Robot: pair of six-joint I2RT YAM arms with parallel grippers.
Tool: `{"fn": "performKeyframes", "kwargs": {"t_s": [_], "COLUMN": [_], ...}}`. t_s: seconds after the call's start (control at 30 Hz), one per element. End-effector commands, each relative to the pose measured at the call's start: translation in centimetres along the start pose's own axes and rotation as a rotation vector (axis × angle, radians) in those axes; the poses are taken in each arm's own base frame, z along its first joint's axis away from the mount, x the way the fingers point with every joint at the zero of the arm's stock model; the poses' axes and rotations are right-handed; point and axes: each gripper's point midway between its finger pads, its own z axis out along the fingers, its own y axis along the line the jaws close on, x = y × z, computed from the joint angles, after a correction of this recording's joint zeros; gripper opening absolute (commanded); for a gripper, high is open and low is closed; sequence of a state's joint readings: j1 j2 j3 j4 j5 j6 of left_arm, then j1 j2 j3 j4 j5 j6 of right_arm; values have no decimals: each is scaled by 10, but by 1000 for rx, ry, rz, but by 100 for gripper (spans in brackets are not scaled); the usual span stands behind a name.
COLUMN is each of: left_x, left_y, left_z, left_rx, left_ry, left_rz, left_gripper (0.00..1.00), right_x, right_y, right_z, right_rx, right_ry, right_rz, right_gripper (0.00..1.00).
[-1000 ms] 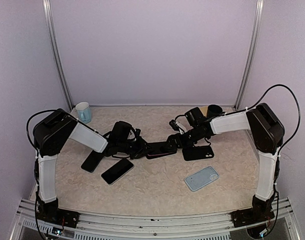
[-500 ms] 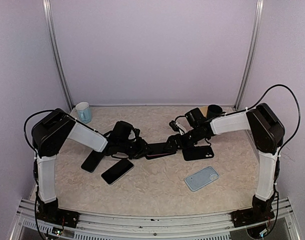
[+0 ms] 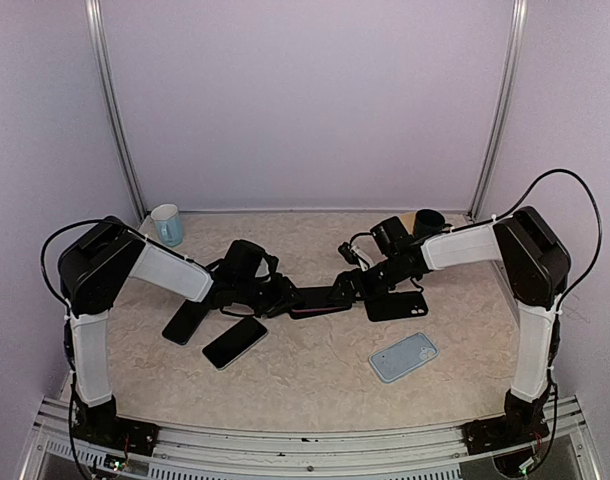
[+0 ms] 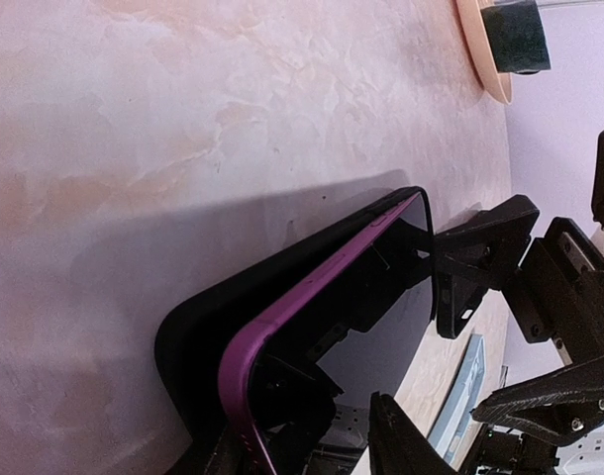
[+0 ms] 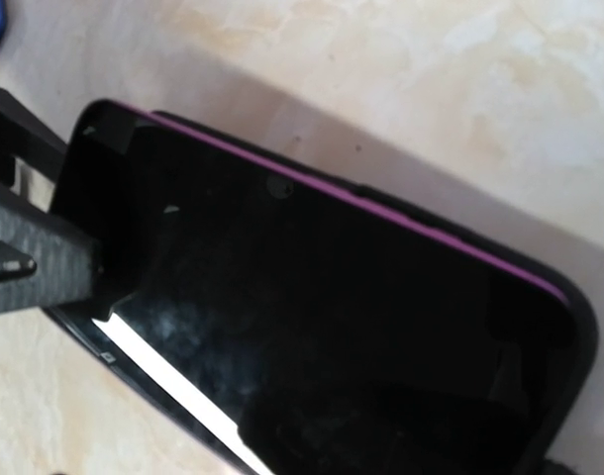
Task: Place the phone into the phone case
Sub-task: Install the phone on the phone case.
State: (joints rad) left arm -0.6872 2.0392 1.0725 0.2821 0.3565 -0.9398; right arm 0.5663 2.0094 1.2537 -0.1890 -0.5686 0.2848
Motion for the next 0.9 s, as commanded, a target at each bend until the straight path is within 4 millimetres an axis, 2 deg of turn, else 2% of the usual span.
{"fn": "performKeyframes", "kwargs": {"t_s": [0.0,0.37,0.57,0.87], "left_x": [22,21,20,16], "left_y": [53,53,50,32], "left_z": [-2,-1,-1,-1], "left_rx": [-193,-192,-172,-69], "left_ry": [58,59,53,28], "left_rz": [-42,-43,-49,-71], "left_gripper": [42,41,30,17], "right_x": [-4,-1,1,8], "right_y": [22,20,18,16], "right_z": [-8,-5,-5,0], "right_rx": [-60,-62,-59,-69], "right_ry": [-12,-2,3,10], "right_rz": [-29,-25,-26,-12], "right_gripper": [100,100,100,100]}}
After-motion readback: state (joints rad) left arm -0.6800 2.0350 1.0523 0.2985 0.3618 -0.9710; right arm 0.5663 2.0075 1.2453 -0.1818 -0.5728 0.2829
